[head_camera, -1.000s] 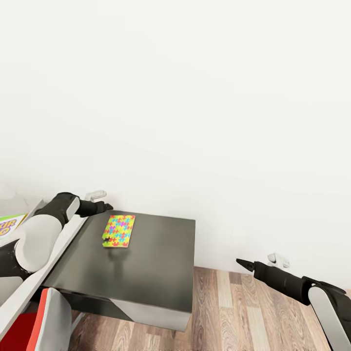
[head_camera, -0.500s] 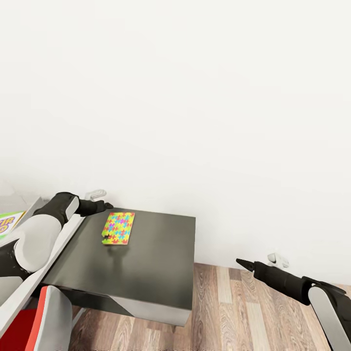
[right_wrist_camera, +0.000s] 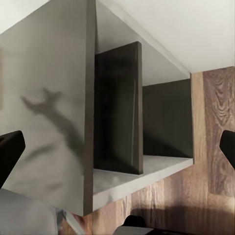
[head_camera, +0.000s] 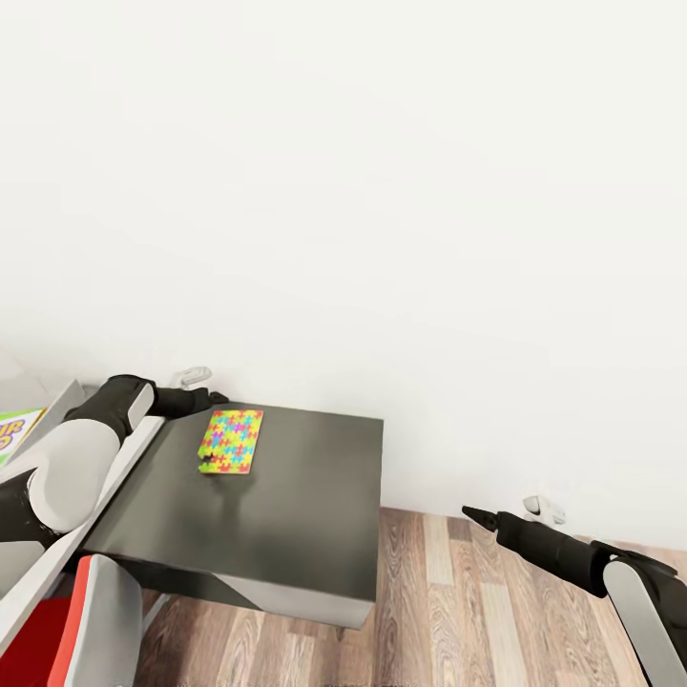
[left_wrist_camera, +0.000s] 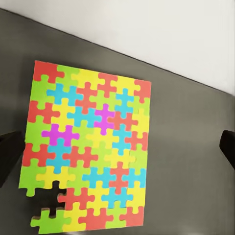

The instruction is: Put all the toys in the child's room - the three board games (two on the bed and one on the table), the two jigsaw puzzles on the table, and the tennis ball on the table - inside the toy box on the table in the child's room.

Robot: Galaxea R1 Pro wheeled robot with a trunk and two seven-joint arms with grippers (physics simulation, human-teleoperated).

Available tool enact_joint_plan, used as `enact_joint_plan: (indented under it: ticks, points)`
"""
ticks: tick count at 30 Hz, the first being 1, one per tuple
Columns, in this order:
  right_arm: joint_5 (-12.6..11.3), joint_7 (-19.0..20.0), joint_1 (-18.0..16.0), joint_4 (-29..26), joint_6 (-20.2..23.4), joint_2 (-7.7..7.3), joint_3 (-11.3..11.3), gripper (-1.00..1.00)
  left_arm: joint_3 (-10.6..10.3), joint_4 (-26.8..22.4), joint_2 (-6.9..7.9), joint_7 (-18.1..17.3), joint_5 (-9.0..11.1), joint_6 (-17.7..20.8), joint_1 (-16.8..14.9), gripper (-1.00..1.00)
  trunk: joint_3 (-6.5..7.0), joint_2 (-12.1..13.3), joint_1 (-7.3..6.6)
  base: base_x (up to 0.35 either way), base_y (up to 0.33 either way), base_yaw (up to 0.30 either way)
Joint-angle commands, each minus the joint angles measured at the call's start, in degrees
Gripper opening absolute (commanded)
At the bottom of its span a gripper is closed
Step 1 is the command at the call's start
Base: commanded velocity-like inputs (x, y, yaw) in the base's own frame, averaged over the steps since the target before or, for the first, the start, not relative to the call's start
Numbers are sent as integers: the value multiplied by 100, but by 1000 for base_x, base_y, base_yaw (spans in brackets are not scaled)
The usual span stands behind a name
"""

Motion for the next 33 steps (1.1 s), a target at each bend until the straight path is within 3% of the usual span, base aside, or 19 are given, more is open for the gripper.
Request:
enact_joint_plan:
  ticks: [1,33]
  points:
    - [51,59,-5,-3,27,0,-9,100,45,-8,-3,-59,-61,26,-5,100,-20,-11,3,0,0,0]
    - [51,64,-5,-3,27,0,-26,100,36,-13,-10,-96,-70,34,-5,100,-321,-11,3,35,27,0]
